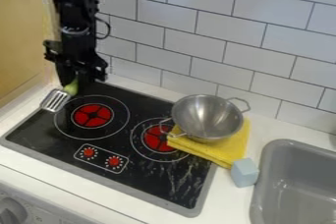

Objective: Mettre le spatule vert sur le feu cote gauche

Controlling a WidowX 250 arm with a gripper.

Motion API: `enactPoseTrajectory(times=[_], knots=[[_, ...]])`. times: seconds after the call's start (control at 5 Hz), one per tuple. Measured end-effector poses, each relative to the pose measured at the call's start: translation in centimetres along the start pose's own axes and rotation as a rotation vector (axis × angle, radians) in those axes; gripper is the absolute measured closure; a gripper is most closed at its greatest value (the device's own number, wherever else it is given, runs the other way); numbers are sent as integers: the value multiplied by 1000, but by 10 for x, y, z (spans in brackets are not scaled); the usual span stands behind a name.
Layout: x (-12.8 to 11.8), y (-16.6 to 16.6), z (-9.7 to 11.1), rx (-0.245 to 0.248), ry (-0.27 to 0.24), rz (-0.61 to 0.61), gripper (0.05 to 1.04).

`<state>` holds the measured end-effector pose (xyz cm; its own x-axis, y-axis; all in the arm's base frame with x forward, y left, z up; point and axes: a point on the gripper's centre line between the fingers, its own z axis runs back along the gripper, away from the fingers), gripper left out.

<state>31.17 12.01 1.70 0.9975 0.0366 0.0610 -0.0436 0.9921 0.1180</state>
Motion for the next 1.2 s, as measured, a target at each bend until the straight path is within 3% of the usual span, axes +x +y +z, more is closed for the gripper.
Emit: enactPoseTrajectory(times=[0.2, 0.4, 0.6, 0.8, 1.0, 1.2], knots=[[8, 3, -8, 15, -27, 12, 701], [7, 2, -11, 13, -18, 25, 701], [6, 2, -11, 10, -13, 37, 625], [1, 2, -11, 10, 20, 80, 312], [0, 2, -10, 11, 28, 83, 75], [-1, 2, -10, 14, 36, 86, 72]])
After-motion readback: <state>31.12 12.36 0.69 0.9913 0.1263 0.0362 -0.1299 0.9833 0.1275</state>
